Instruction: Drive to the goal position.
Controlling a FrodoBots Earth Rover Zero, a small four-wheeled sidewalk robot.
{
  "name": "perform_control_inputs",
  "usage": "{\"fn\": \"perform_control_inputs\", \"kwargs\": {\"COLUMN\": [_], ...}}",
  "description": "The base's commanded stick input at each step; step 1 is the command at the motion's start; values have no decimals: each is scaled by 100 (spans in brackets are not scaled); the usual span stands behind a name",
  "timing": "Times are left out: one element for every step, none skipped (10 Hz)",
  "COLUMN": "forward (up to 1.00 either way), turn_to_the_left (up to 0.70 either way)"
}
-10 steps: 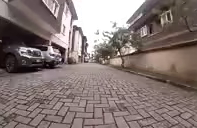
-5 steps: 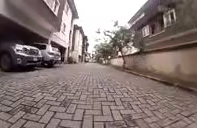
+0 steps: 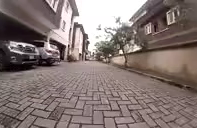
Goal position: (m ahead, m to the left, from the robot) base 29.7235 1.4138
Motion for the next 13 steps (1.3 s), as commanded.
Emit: {"fn": "perform_control_inputs", "kwargs": {"forward": [70, 70, 70, 70, 70, 70, 70, 70, 70, 70, 70, 70, 70], "turn_to_the_left": [0, 0, 0, 0, 0, 0, 0, 0, 0, 0, 0, 0, 0]}}
